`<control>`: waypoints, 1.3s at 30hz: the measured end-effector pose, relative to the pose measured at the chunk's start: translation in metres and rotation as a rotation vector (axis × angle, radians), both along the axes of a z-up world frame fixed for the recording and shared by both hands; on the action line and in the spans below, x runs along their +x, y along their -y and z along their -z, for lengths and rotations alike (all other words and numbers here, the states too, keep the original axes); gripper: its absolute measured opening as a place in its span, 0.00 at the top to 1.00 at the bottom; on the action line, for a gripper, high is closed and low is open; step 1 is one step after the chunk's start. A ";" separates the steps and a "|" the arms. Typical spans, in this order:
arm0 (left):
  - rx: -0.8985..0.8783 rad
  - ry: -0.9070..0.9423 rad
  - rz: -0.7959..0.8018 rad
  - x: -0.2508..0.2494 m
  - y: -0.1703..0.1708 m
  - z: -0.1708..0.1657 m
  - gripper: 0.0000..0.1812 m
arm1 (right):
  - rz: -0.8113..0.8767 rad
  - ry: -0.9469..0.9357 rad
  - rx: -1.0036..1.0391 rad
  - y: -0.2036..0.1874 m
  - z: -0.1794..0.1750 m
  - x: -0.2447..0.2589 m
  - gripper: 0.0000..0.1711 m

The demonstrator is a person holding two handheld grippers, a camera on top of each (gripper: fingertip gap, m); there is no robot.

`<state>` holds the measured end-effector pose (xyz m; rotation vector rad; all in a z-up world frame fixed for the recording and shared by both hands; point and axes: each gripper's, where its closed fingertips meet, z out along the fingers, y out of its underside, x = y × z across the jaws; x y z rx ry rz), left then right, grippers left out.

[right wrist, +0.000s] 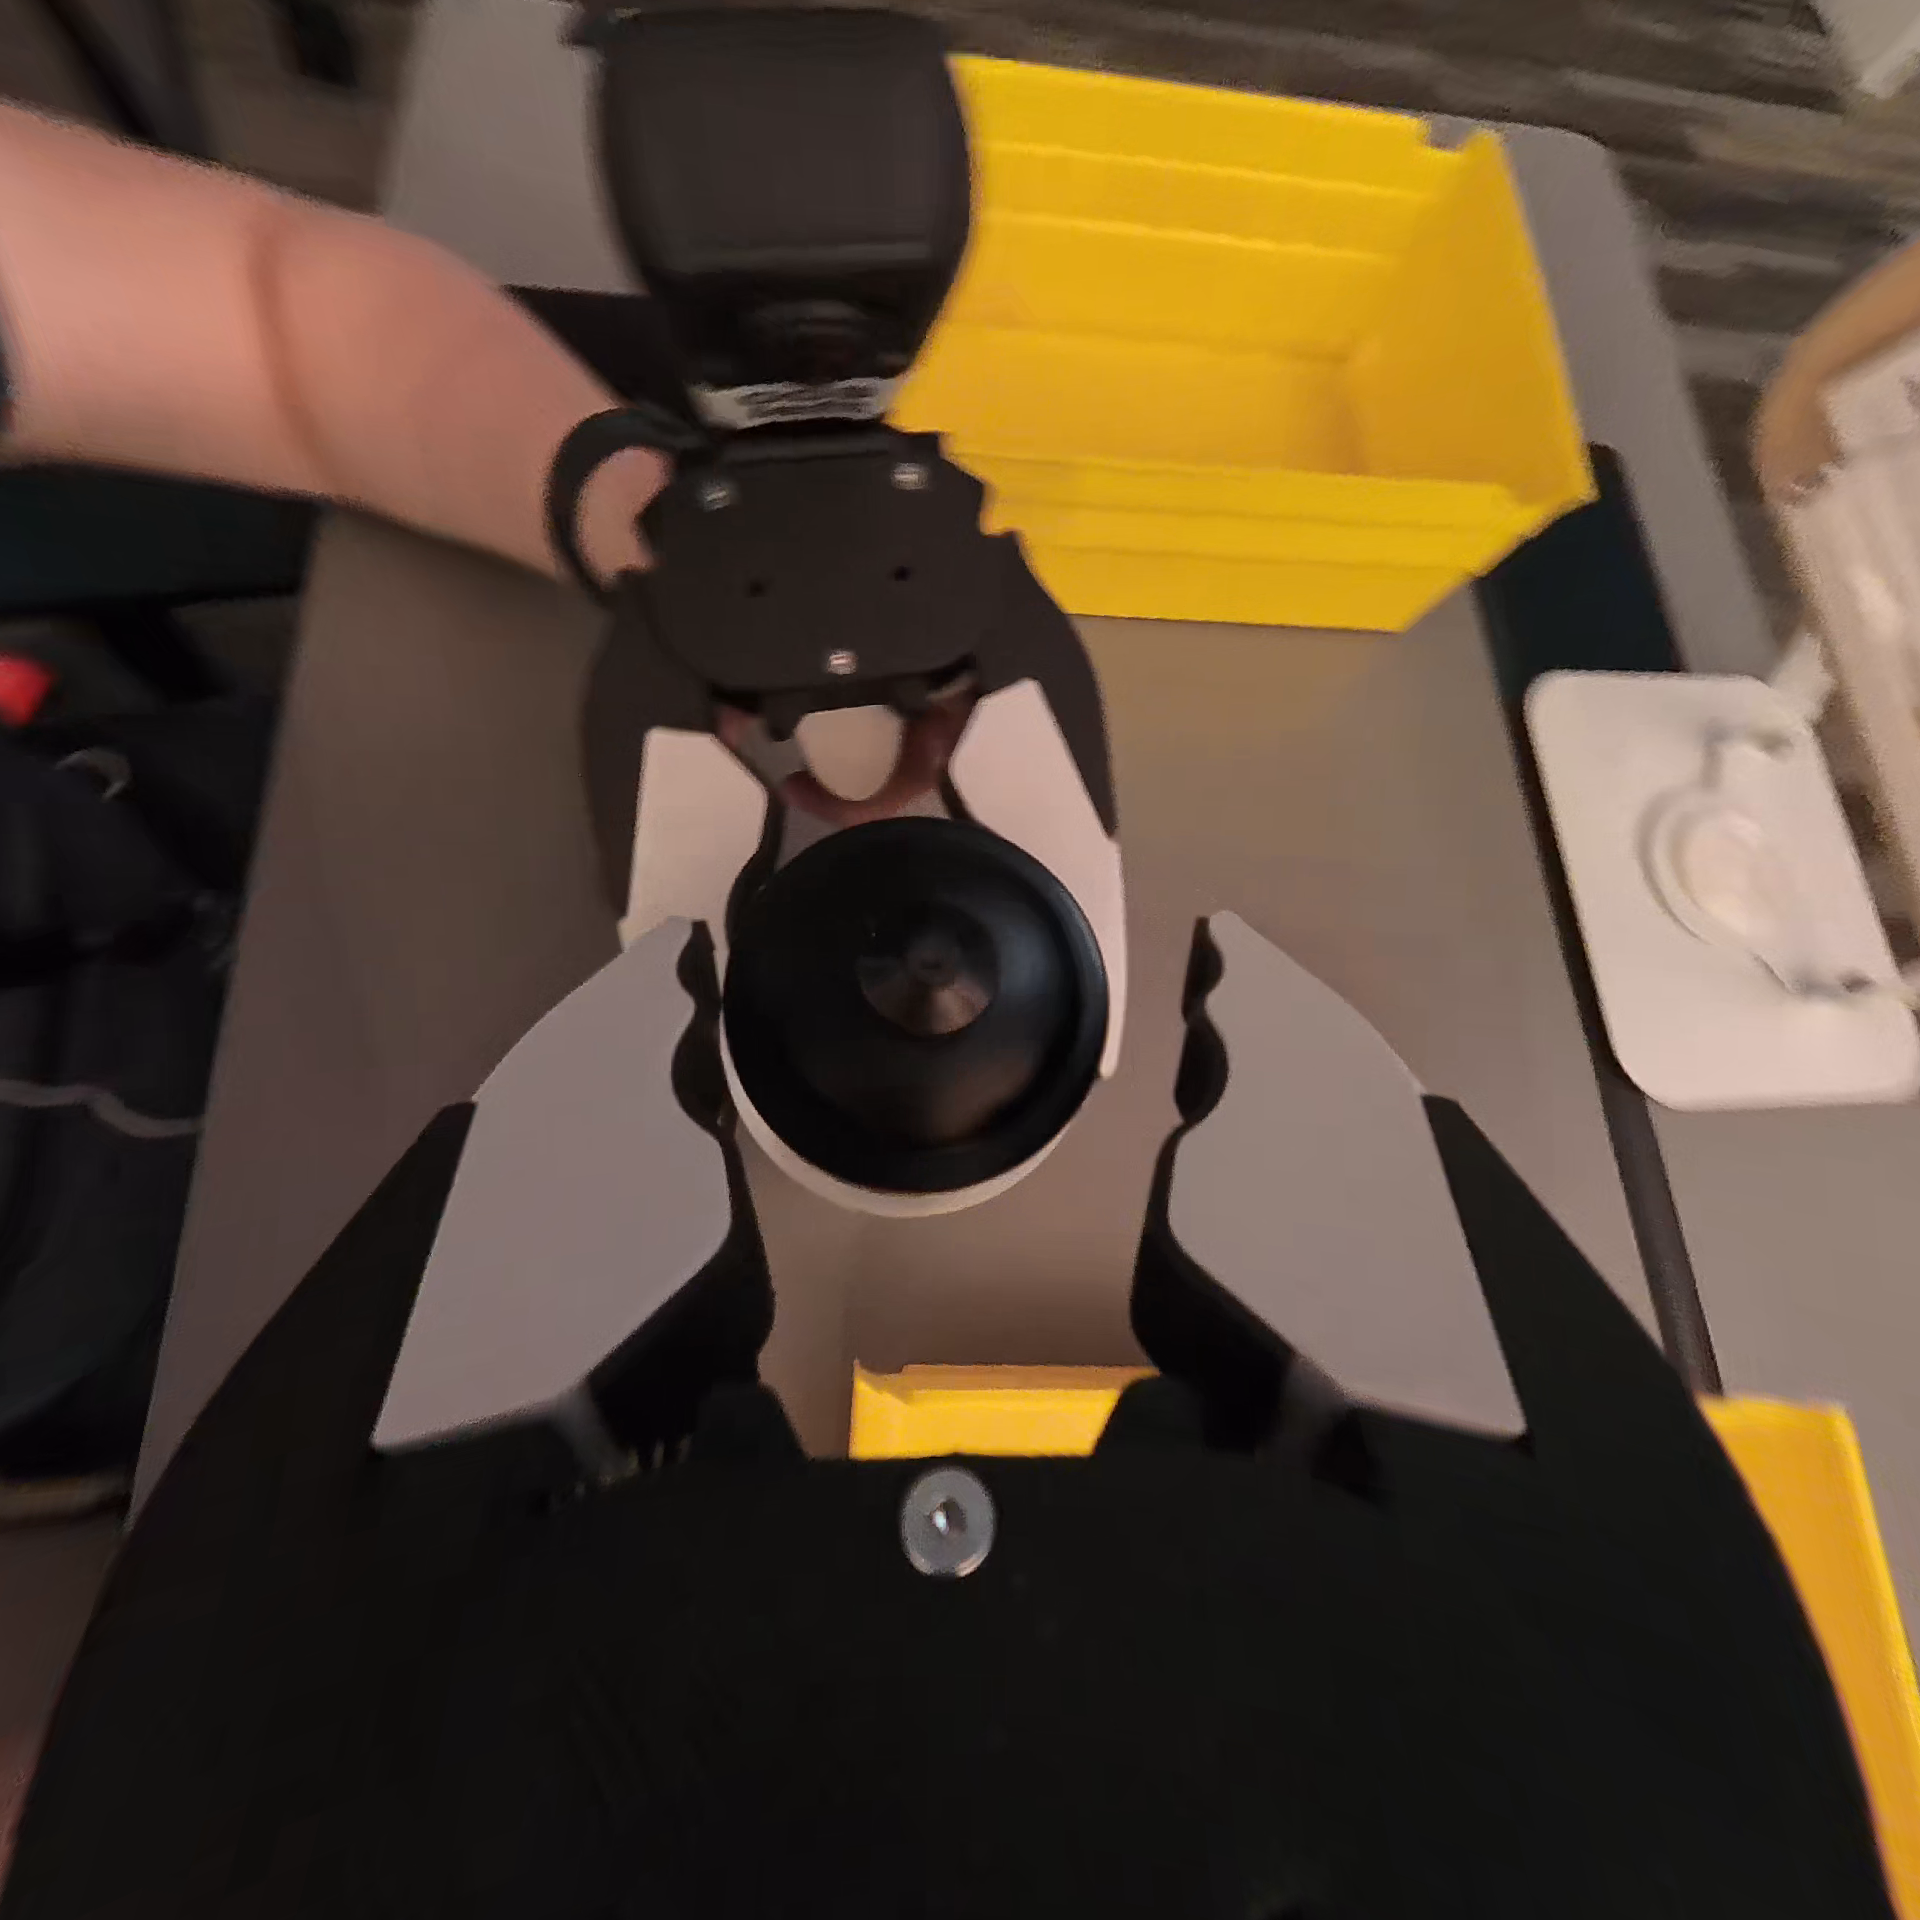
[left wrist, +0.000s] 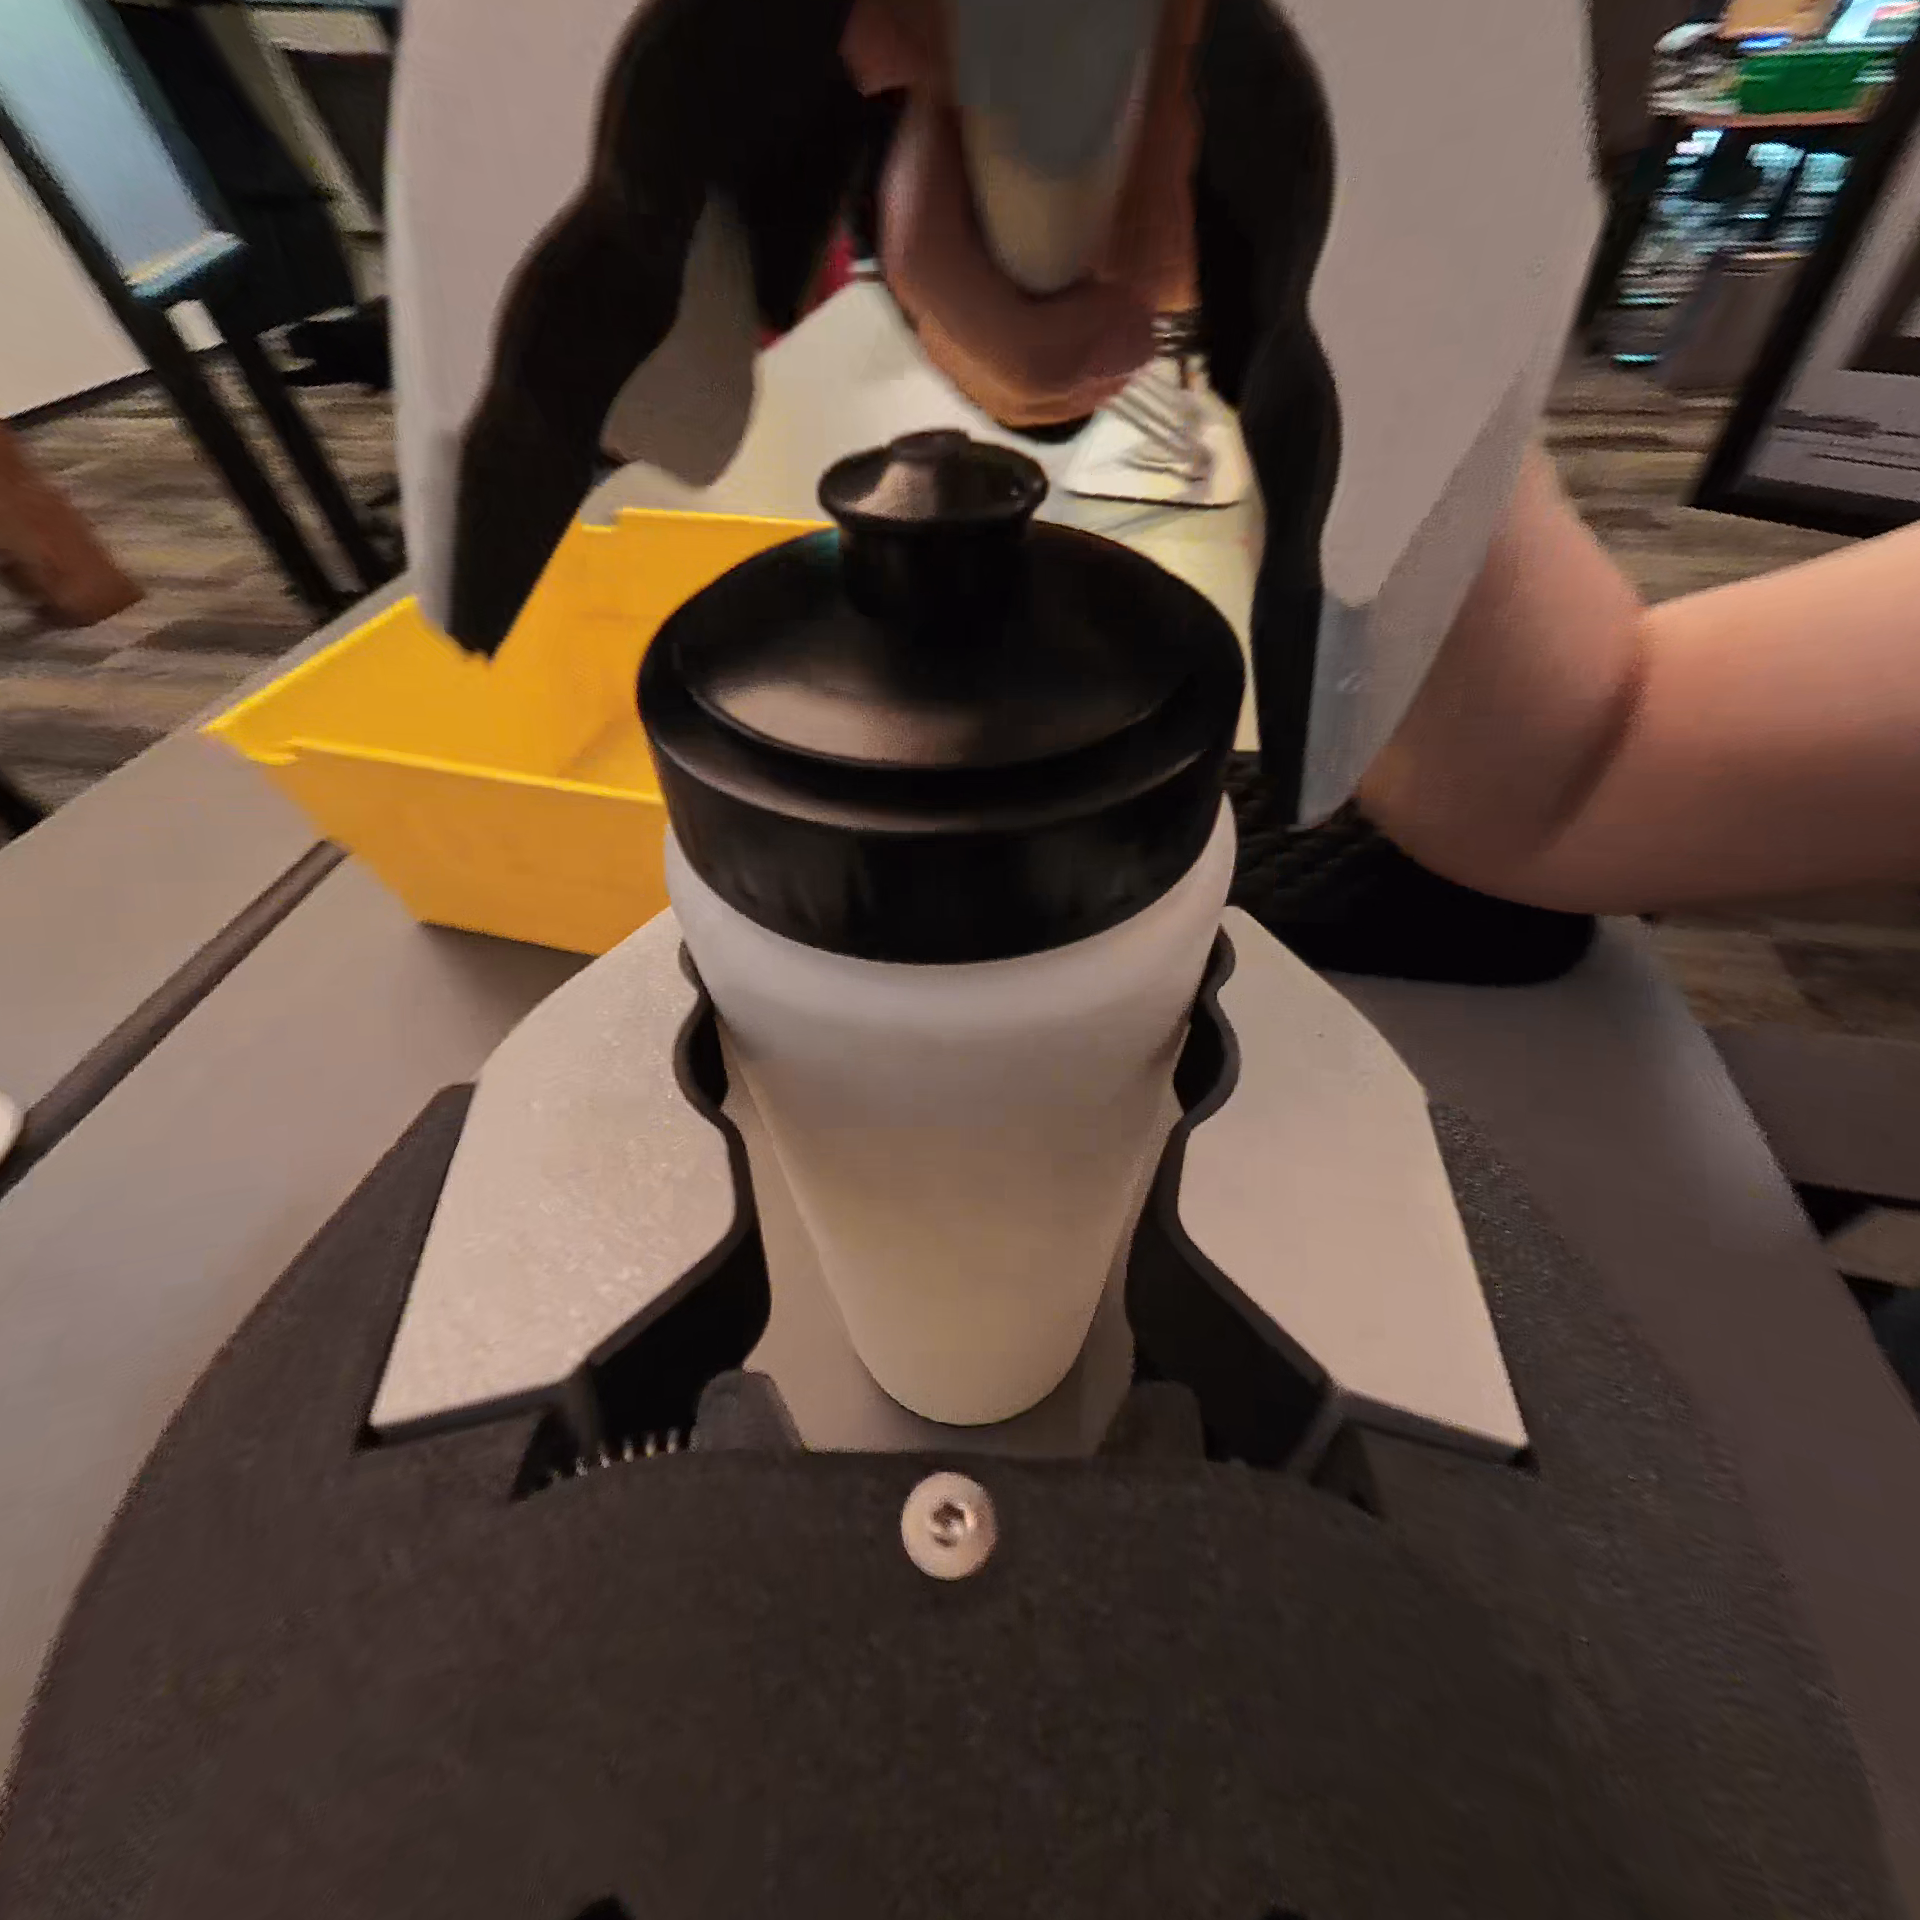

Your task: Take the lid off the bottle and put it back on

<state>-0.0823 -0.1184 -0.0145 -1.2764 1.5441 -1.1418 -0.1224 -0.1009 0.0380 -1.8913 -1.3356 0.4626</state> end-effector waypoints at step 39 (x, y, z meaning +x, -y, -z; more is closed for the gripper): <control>0.054 -0.068 0.263 -0.009 0.053 0.003 0.52 | -0.422 -0.013 -0.068 0.060 0.004 -0.006 0.57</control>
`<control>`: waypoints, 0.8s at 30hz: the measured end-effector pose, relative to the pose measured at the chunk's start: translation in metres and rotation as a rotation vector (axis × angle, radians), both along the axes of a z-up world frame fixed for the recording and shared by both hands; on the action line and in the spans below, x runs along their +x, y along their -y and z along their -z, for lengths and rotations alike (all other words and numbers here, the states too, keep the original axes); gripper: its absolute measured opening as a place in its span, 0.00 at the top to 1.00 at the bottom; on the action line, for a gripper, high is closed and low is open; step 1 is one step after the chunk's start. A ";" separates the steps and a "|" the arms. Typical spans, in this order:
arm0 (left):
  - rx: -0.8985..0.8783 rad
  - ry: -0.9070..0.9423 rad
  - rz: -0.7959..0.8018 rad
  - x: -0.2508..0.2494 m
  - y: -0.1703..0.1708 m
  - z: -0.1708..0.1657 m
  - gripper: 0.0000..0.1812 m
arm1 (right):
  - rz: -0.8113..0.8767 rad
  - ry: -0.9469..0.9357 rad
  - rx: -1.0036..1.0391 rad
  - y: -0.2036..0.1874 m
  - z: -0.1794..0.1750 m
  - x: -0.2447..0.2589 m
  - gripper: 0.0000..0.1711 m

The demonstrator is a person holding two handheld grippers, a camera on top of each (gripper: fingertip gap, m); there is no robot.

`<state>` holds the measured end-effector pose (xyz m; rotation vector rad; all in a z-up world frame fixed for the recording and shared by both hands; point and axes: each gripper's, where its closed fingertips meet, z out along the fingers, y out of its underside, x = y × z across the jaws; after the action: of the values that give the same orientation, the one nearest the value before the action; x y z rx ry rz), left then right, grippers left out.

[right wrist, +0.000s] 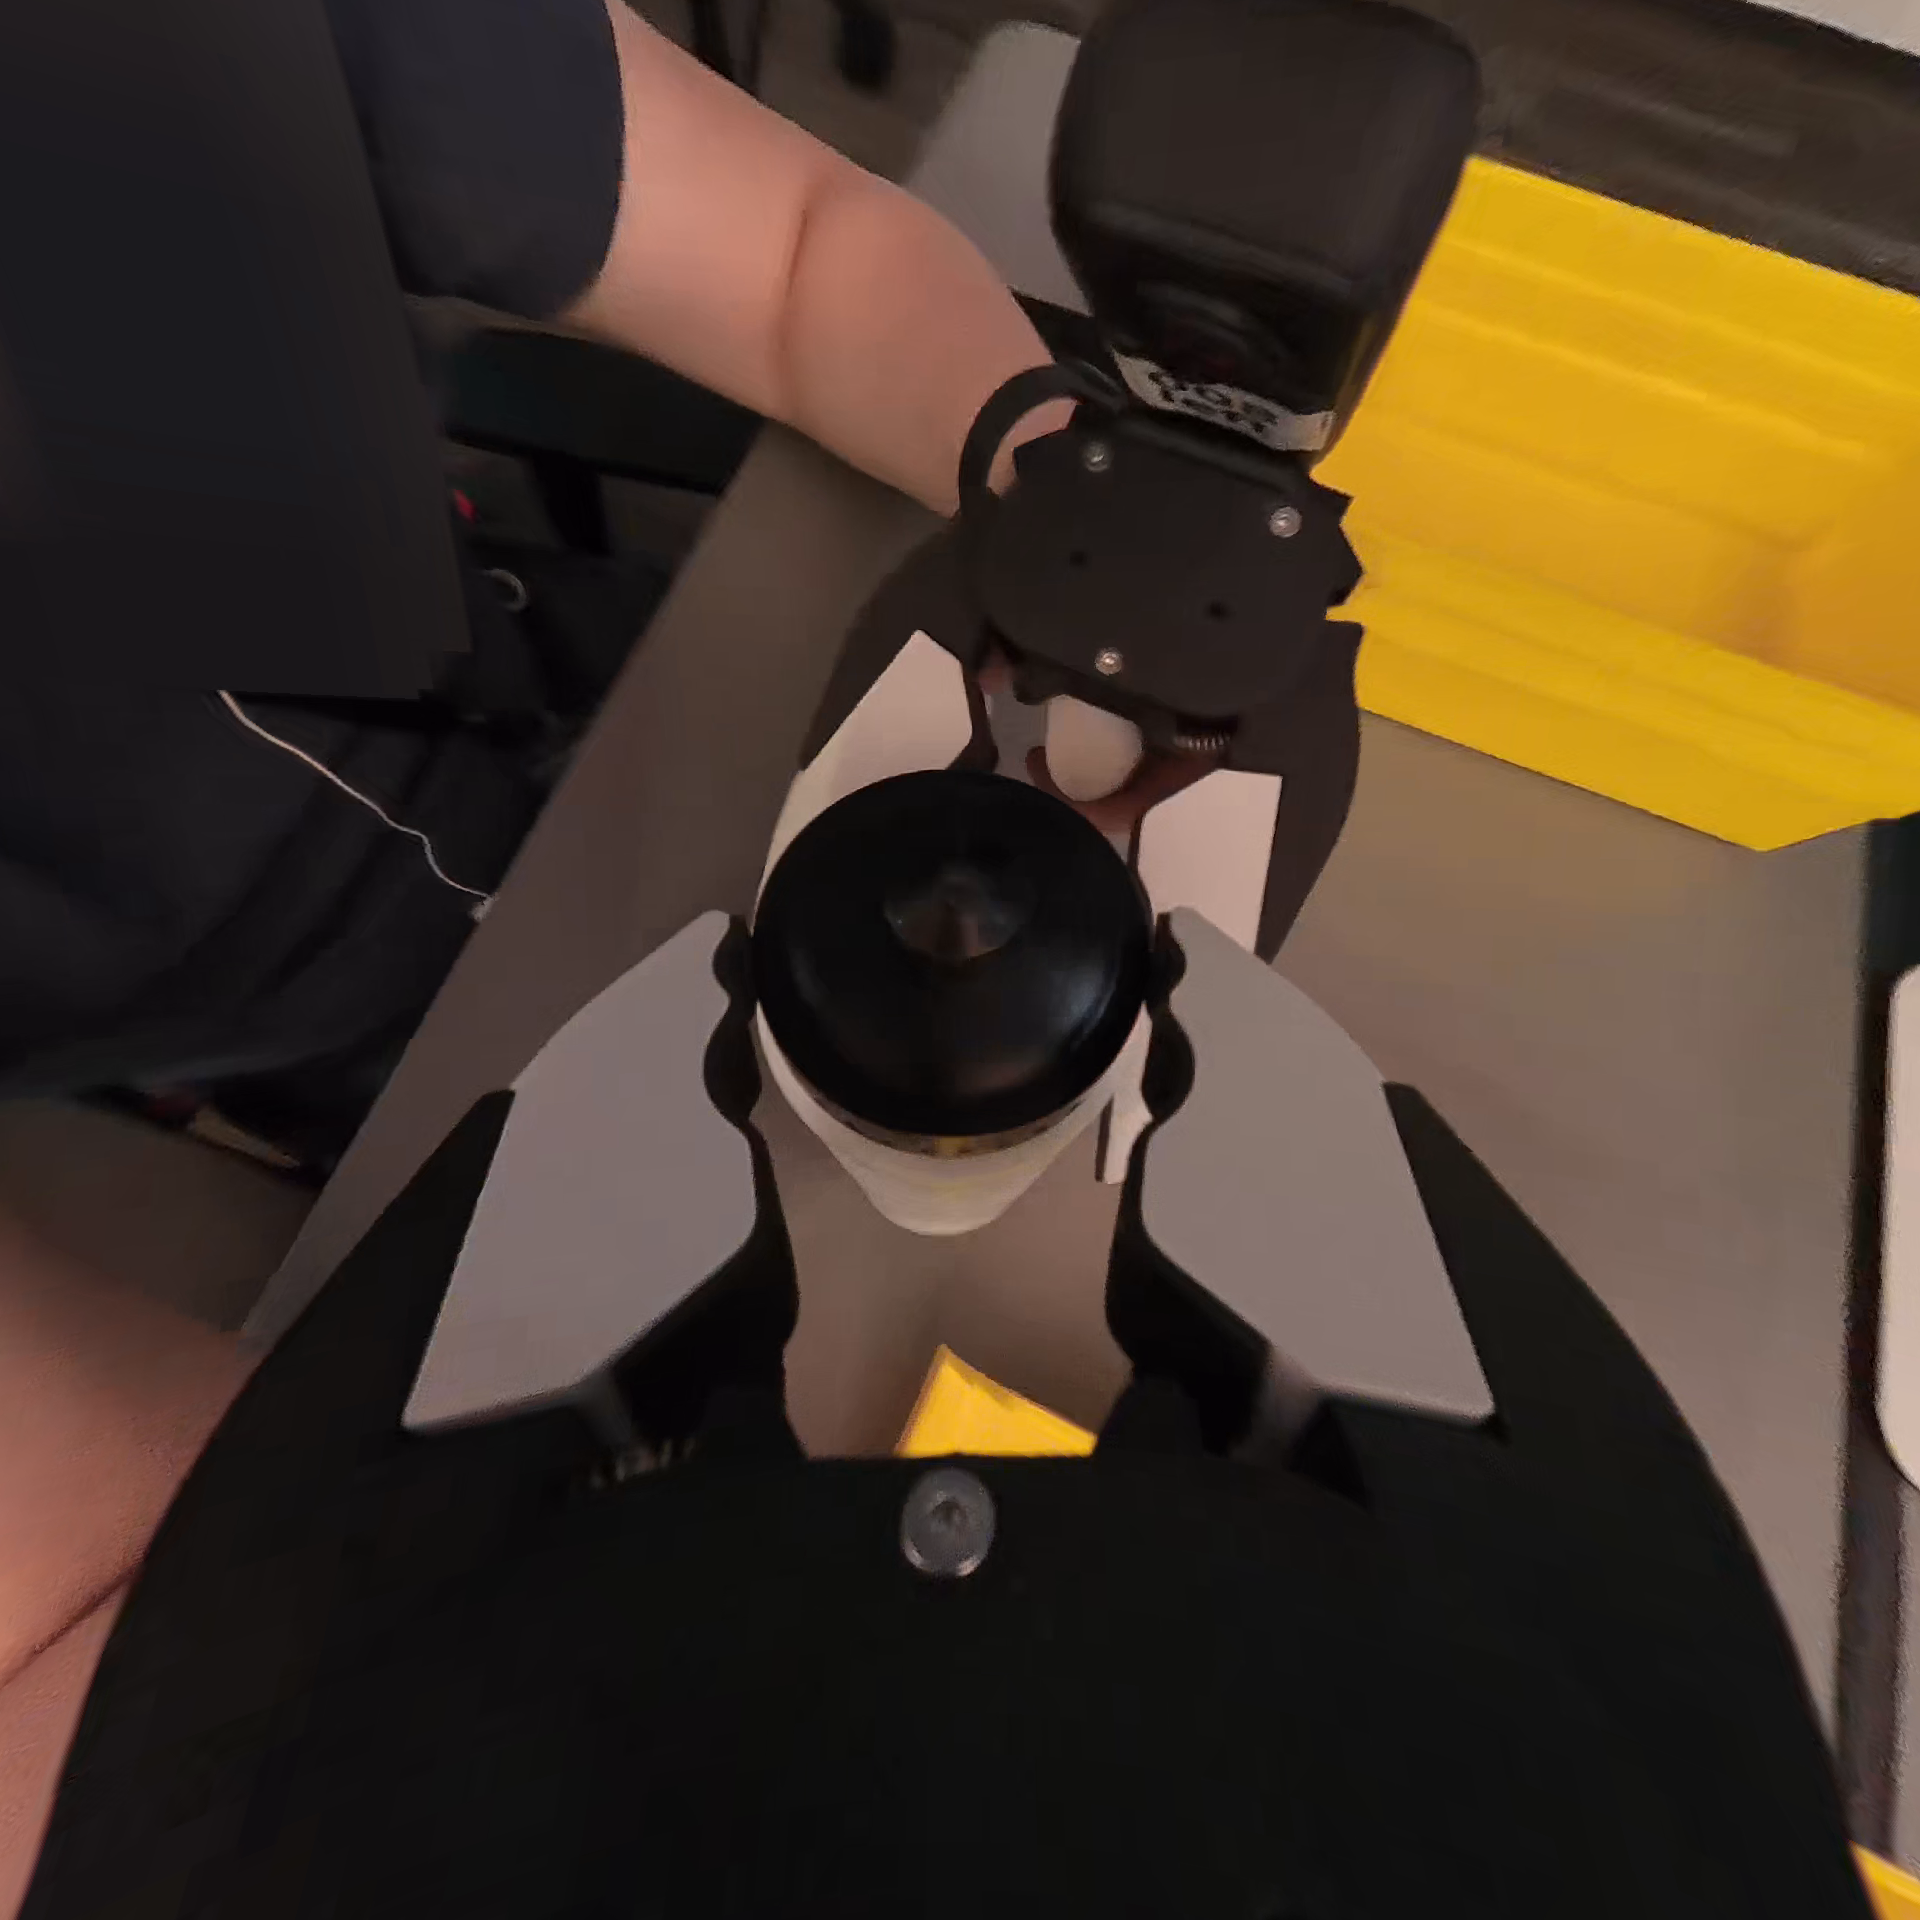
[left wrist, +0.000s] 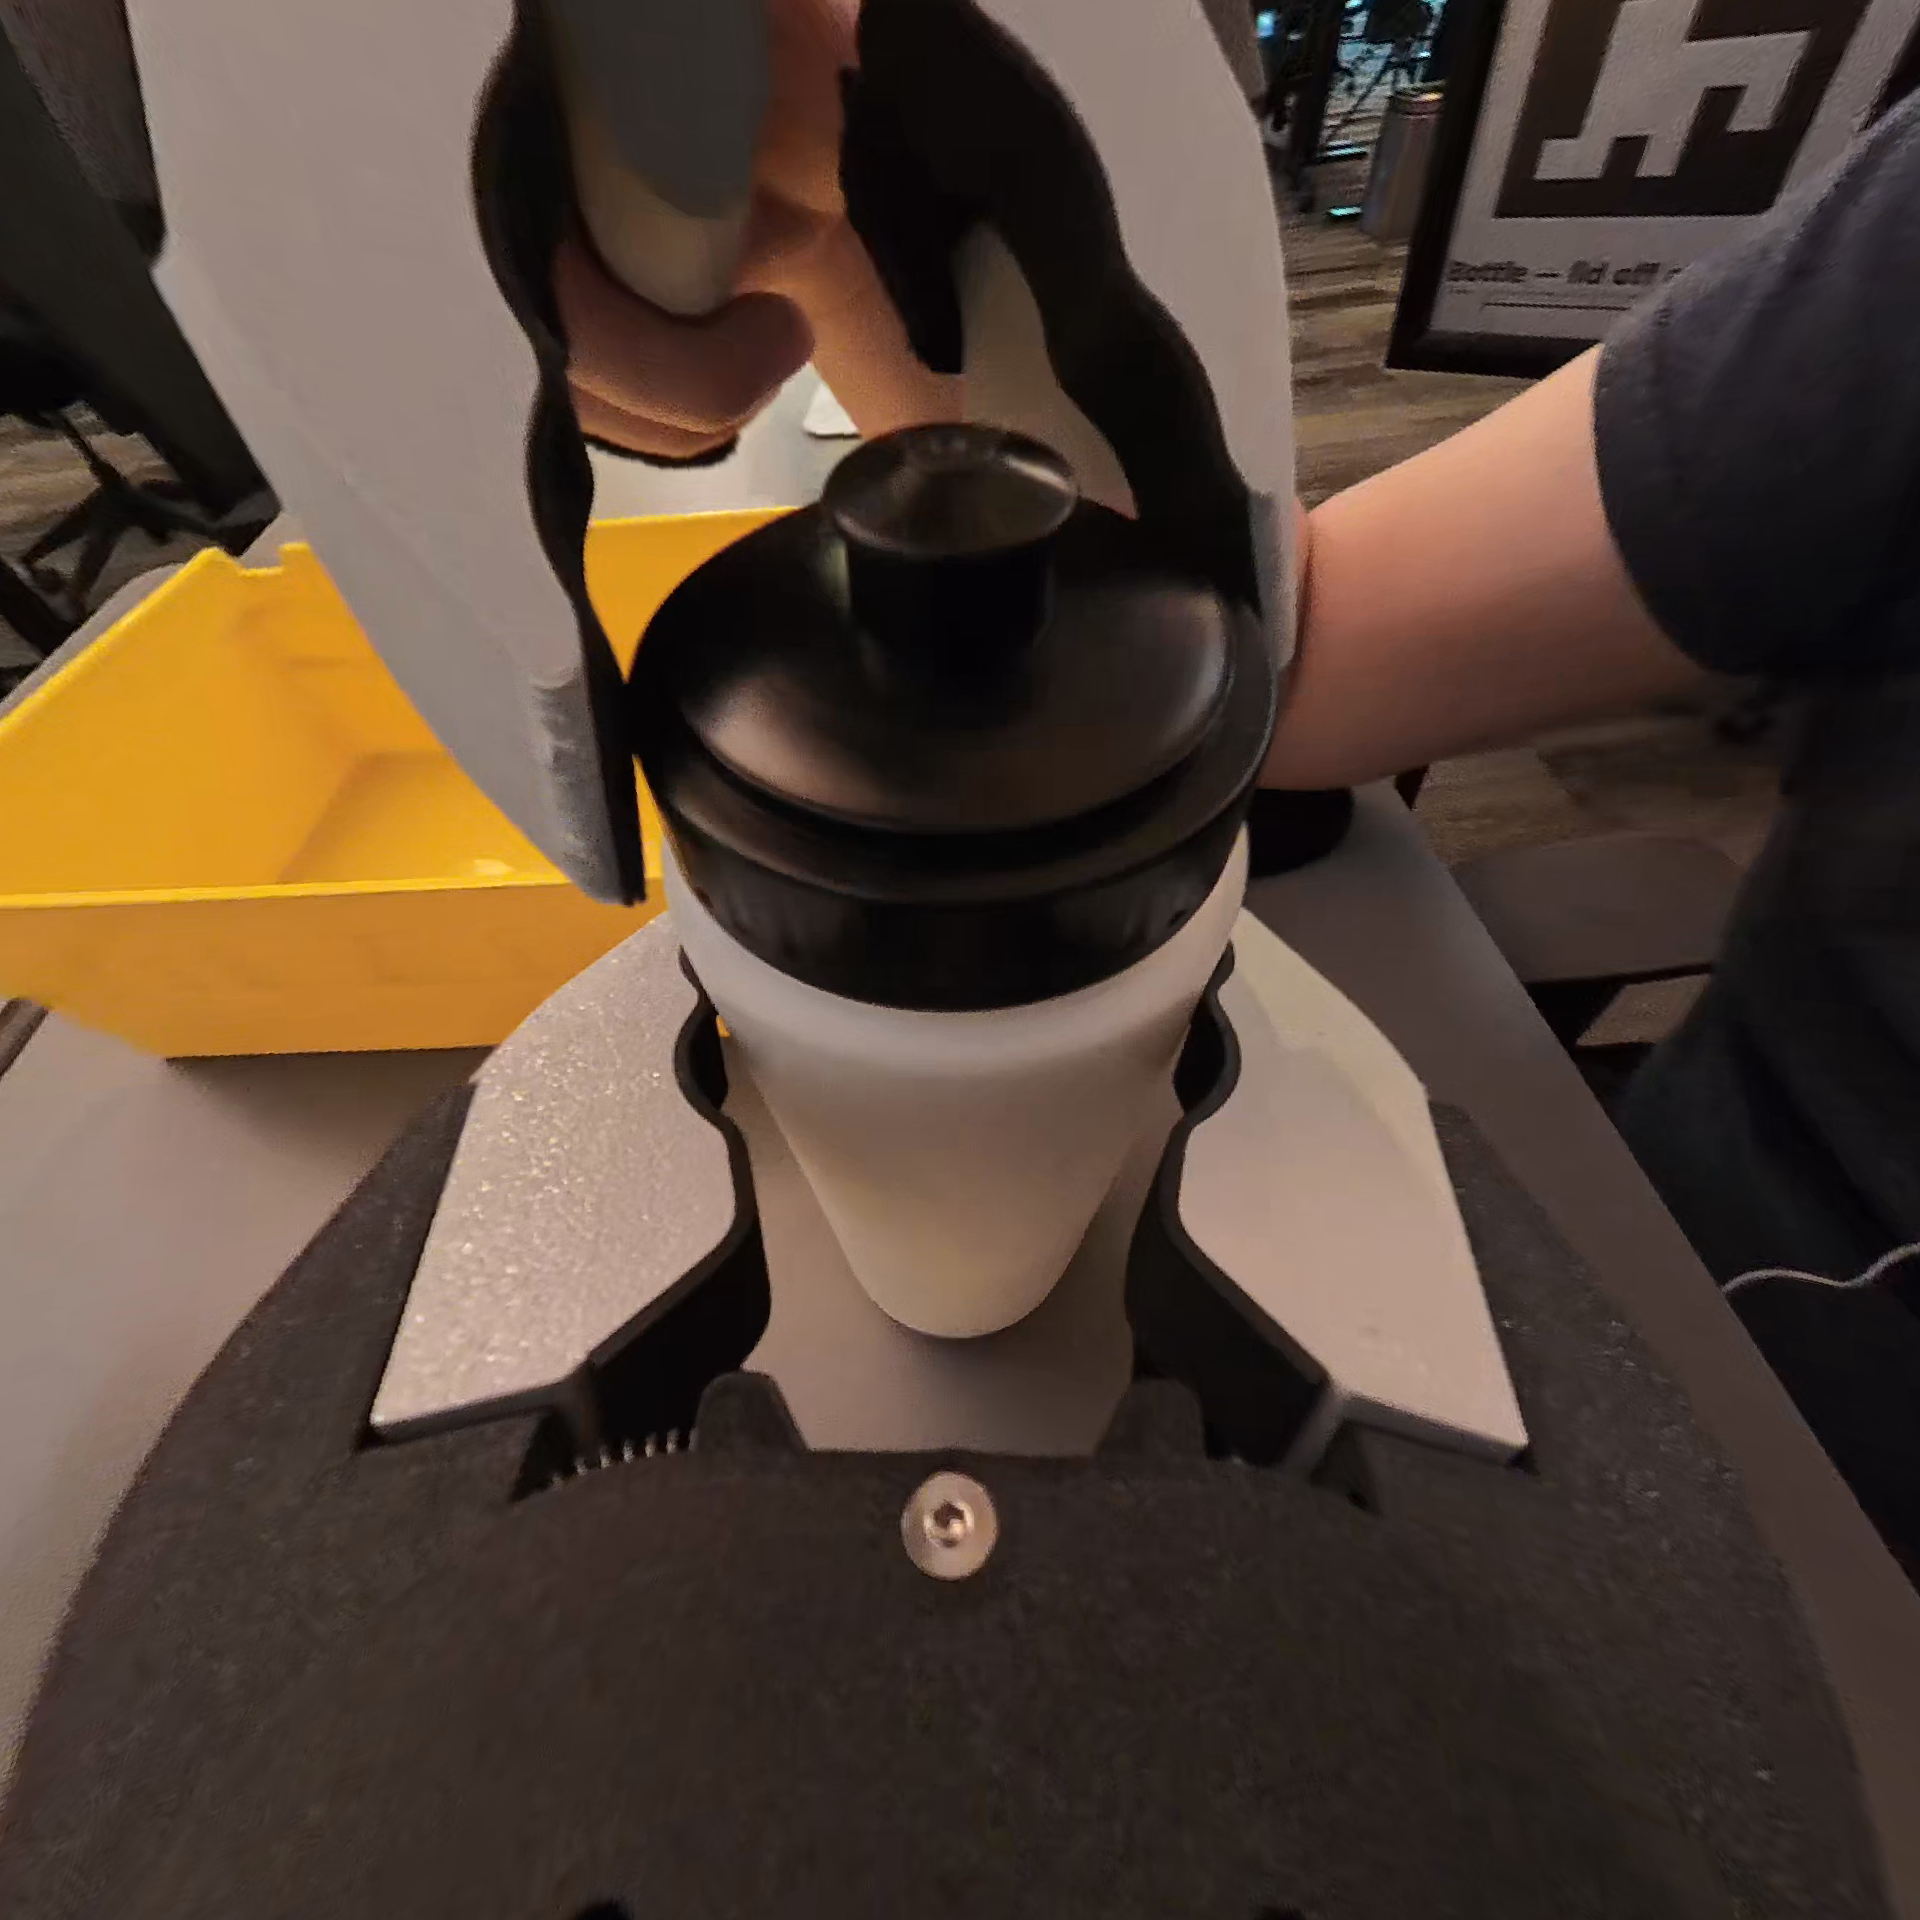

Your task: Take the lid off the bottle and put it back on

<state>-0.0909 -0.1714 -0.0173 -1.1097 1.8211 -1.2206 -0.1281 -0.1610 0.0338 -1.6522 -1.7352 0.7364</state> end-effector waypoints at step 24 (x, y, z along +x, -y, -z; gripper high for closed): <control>-0.055 -0.014 -0.067 0.001 -0.015 0.000 0.52 | 0.100 0.025 -0.094 -0.015 0.005 0.009 0.56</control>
<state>-0.0895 -0.1560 -0.0173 -1.2029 1.7557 -1.2334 -0.1193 -0.1459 0.0291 -1.8053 -1.6435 0.7637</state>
